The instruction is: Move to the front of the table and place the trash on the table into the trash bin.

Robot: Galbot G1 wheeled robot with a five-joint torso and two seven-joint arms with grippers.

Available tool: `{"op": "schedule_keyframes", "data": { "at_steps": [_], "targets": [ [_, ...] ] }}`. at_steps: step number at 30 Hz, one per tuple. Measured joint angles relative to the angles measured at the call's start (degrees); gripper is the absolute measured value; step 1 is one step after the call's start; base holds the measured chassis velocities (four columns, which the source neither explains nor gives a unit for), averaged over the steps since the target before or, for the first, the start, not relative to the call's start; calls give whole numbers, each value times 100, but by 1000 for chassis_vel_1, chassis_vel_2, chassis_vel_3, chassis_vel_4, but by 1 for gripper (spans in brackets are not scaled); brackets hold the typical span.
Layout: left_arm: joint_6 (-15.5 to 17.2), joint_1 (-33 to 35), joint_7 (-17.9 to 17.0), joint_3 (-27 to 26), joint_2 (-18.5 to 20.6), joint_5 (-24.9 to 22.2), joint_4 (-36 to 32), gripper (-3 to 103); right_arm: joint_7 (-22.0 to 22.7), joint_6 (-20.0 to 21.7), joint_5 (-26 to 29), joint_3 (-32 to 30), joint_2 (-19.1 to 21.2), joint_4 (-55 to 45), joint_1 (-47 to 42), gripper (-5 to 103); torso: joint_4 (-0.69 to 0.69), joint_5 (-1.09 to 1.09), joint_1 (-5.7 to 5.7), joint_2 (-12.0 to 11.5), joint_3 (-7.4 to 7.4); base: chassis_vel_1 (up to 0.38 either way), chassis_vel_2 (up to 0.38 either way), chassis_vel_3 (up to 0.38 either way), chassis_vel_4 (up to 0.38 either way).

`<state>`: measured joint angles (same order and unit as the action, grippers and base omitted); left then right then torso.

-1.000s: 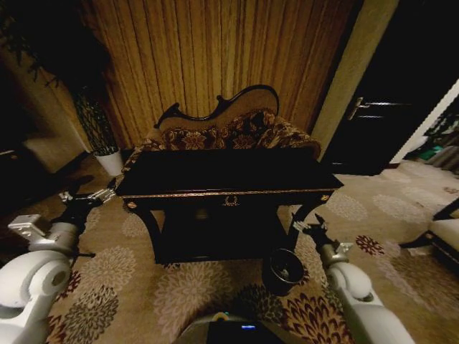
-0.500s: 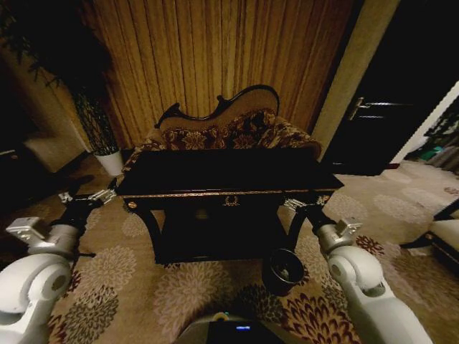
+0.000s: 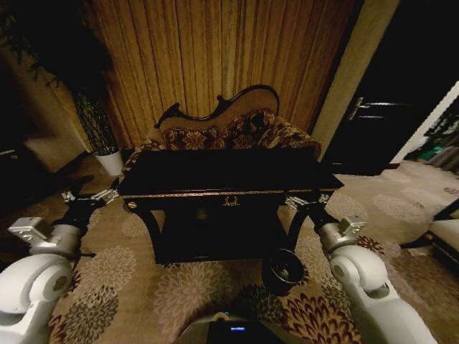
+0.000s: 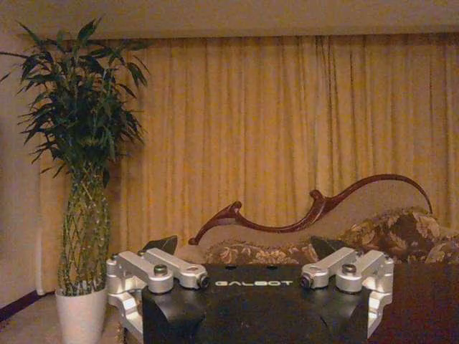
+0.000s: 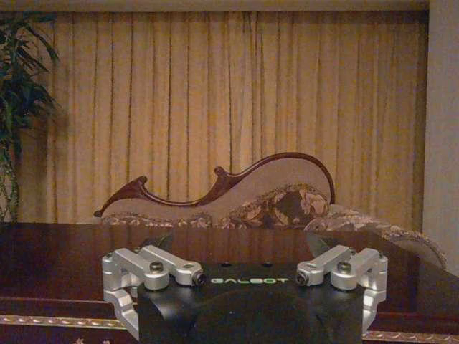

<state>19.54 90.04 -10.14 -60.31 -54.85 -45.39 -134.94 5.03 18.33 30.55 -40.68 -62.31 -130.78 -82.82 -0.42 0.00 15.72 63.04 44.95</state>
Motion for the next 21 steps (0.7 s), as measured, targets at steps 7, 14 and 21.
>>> {"op": "schedule_keyframes", "data": {
  "at_steps": [7, 14, 21],
  "targets": [
    [0, -2, 0, 12, 5, 0, -2, 100, -3, -6, -2, -10, 15, -25, -16, 100, 1, -1, 0, 0, 0, 6, -5, -3, 8],
    [0, 7, 1, 3, 8, -2, -5, 100, -5, -15, -8, -15, -4, -62, -47, 100, 0, 0, 1, 0, 0, 67, -82, -79, 88],
    [-6, 18, 7, -16, 13, -5, 6, 100, -9, -31, -15, -18, -15, -93, -66, 100, 0, 0, -1, 0, 0, 140, -134, -137, 139]
  ]
}}
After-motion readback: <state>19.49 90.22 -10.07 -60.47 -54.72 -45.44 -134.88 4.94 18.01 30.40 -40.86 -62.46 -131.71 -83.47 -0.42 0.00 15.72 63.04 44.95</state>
